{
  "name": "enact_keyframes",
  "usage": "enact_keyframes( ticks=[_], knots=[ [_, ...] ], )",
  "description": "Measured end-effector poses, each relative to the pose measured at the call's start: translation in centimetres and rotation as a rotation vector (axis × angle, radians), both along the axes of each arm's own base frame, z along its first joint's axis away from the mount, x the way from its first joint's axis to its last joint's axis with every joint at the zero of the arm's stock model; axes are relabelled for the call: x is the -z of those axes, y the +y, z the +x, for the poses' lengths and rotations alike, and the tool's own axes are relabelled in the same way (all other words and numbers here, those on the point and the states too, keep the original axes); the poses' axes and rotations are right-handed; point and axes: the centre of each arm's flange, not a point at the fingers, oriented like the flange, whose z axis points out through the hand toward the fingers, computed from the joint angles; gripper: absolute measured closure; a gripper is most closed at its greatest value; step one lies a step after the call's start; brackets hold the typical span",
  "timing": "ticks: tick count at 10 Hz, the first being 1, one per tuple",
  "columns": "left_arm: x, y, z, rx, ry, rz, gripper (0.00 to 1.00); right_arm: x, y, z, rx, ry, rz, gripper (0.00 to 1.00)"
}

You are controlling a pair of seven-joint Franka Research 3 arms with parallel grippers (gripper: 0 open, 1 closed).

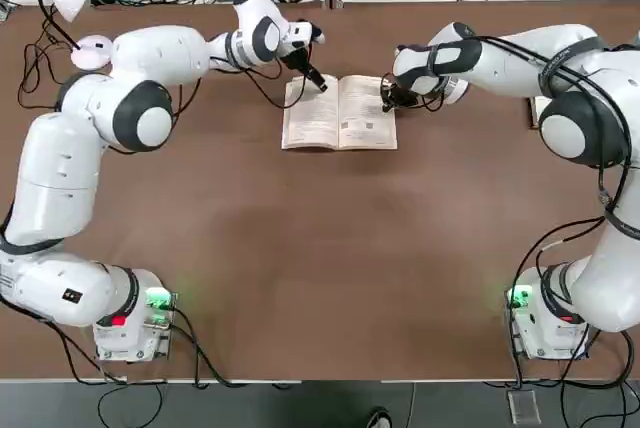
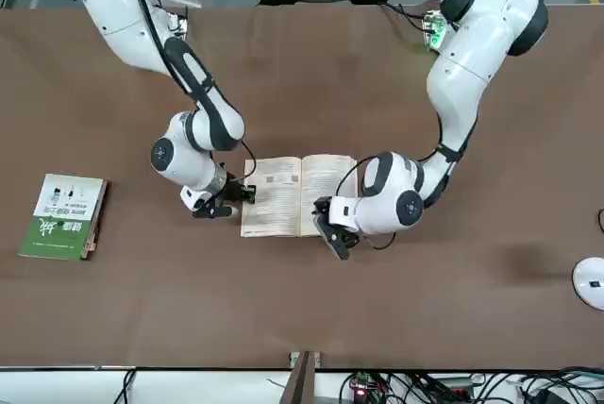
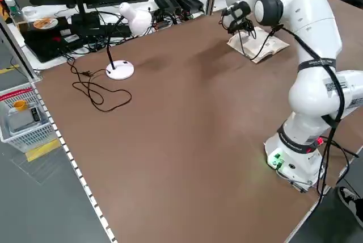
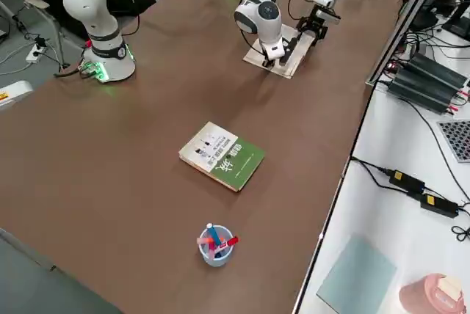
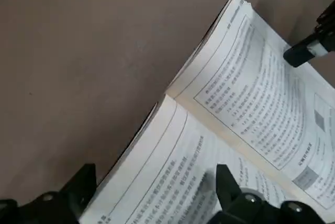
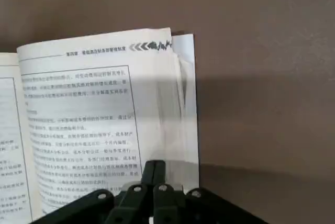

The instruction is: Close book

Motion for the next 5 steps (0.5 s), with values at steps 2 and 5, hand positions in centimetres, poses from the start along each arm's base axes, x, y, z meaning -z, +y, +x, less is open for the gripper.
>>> enact_keyframes(
  ticks=[2, 5],
  knots=[
    [-0.5, -0.2, 0.2, 0.005, -0.011, -0.007, 0.0, 0.0, 0.0, 0.0, 0.0, 0.0, 0.0, 0.99],
    [-1.2, -0.5, 0.5, 0.006, -0.026, -0.016, 0.0, 0.0, 0.0, 0.0, 0.0, 0.0, 0.0, 0.99]
  ],
)
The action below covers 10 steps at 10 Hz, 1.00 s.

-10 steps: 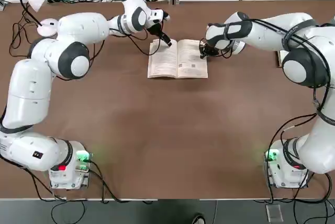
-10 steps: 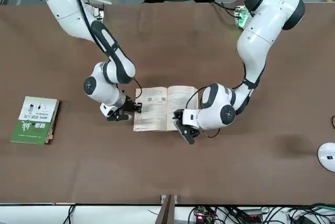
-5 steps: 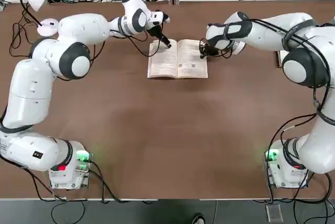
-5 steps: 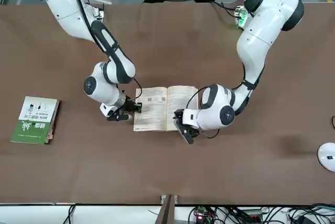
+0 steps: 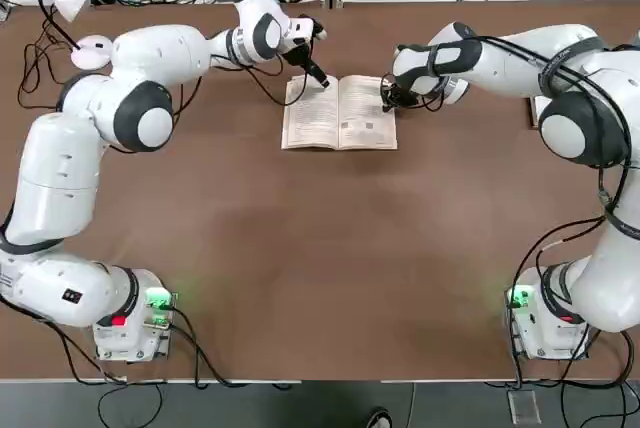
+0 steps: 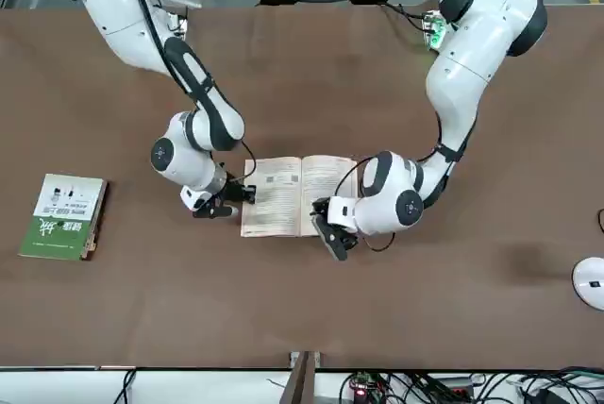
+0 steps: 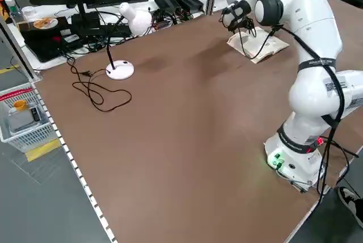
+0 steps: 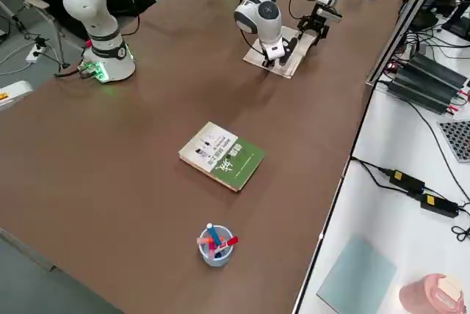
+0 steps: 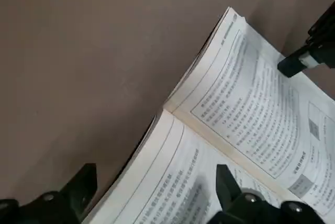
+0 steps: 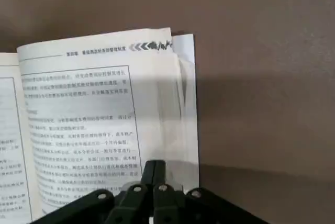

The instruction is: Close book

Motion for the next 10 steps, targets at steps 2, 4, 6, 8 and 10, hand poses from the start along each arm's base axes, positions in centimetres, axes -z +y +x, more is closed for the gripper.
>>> enact_keyframes(
  ticks=[2, 4, 6, 8, 10],
  knots=[
    [-0.16, -0.04, 0.11, -0.003, -0.007, -0.003, 0.0, 0.0, 0.0, 0.0, 0.0, 0.0, 0.0, 0.99],
    [-0.26, -0.02, 0.26, -0.003, -0.025, -0.006, 0.0, 0.0, 0.0, 0.0, 0.0, 0.0, 0.0, 0.99],
    [-0.23, -0.12, 0.31, 0.009, -0.046, -0.01, 0.0, 0.0, 0.0, 0.0, 0.0, 0.0, 0.0, 0.99],
    [-0.14, -0.5, 0.08, 0.031, -0.058, -0.011, 0.0, 0.0, 0.0, 0.0, 0.0, 0.0, 0.0, 0.99],
    [0.04, -0.95, -0.24, 0.055, -0.066, -0.012, 0.0, 0.0, 0.0, 0.0, 0.0, 0.0, 0.0, 0.99]
  ],
)
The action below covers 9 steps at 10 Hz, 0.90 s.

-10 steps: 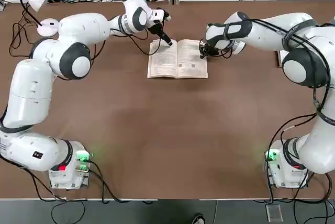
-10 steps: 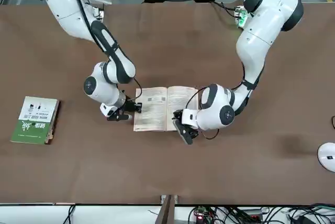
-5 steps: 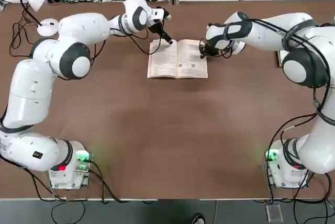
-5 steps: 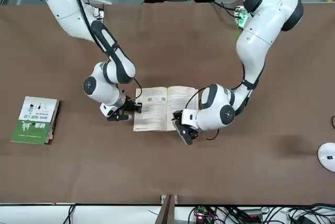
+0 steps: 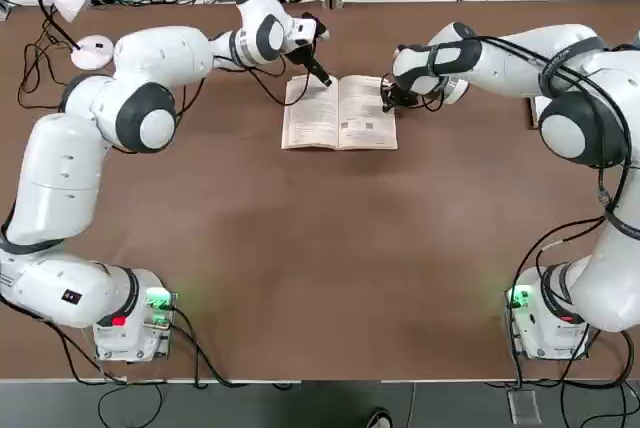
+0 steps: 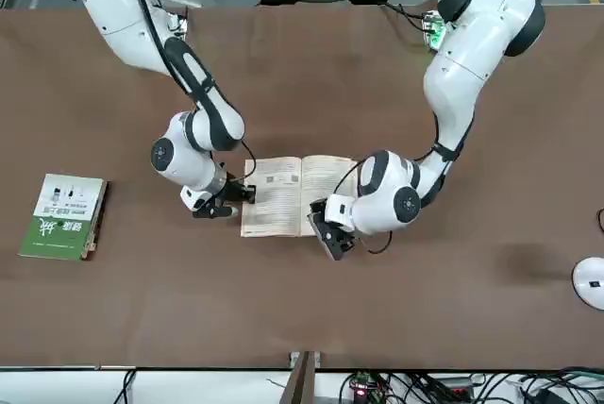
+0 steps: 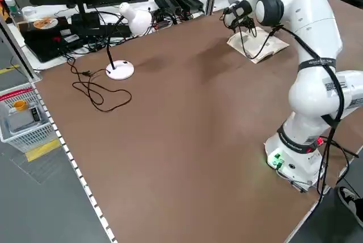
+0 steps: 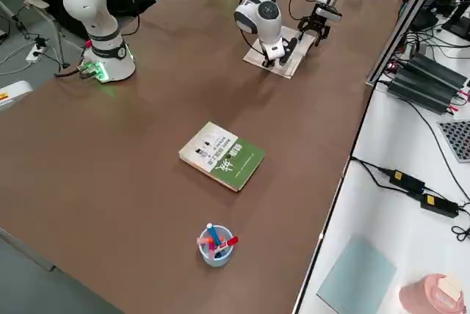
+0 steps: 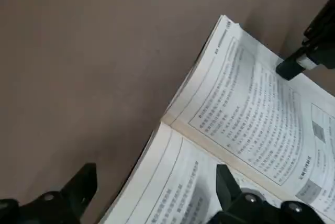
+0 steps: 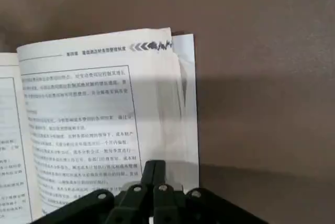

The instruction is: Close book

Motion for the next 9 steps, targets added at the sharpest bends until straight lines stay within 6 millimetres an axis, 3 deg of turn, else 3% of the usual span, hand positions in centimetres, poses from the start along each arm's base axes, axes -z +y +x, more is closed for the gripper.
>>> enact_keyframes(
  ticks=[9],
  knots=[
    [2.0, 0.1, -0.4, 0.016, 0.018, -0.011, 0.0, 0.0, 0.0, 0.0, 0.0, 0.0, 0.0, 0.99]
  ],
)
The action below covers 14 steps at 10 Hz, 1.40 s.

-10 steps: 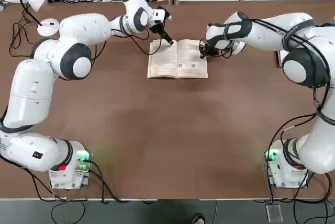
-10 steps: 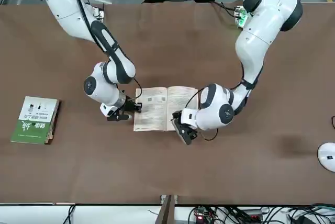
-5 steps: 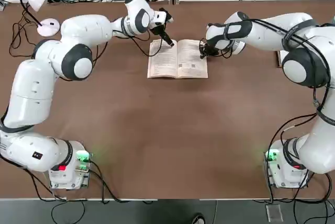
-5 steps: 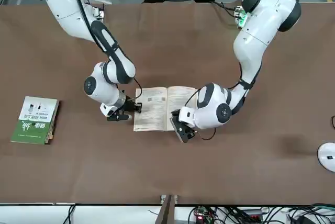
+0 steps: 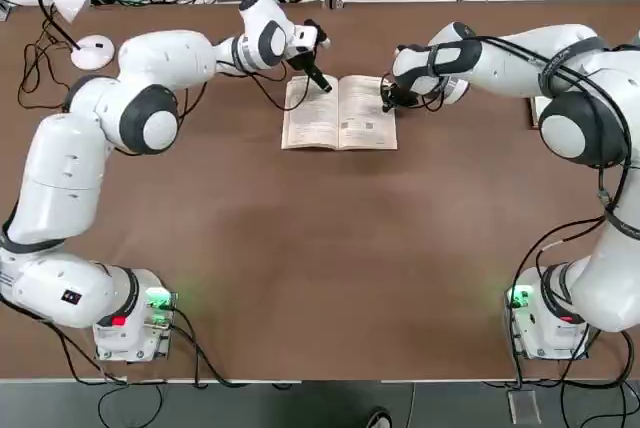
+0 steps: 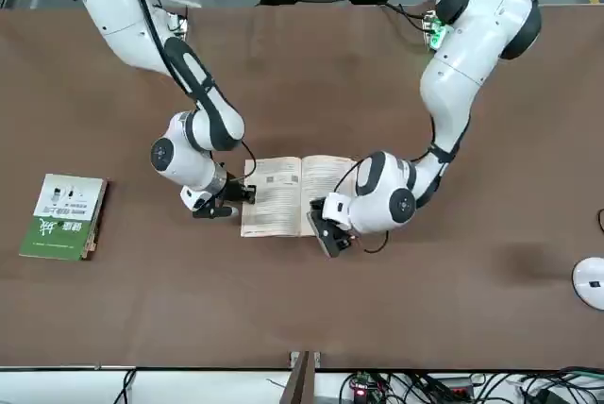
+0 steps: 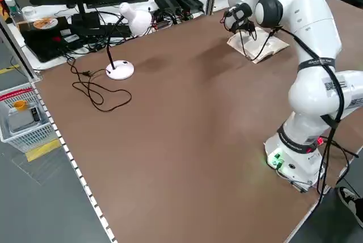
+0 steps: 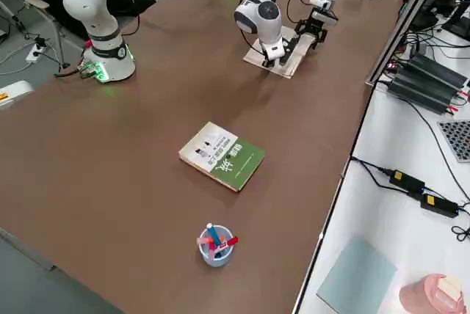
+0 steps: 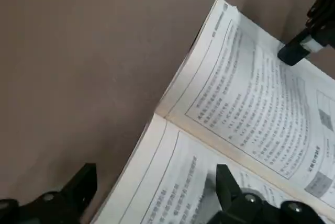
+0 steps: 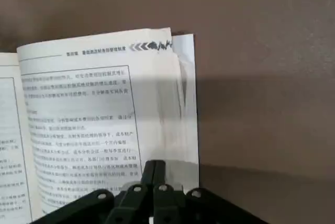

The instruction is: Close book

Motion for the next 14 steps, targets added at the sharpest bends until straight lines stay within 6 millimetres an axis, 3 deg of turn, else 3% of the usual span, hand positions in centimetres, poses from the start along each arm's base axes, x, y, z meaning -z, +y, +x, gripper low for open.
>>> enact_keyframes(
  ticks=[14],
  knots=[
    [0.55, -0.06, -0.16, -0.096, 0.097, -0.103, 0.0, 0.0, 0.01, -0.01, 0.0, 0.0, 0.0, 0.99]
  ],
)
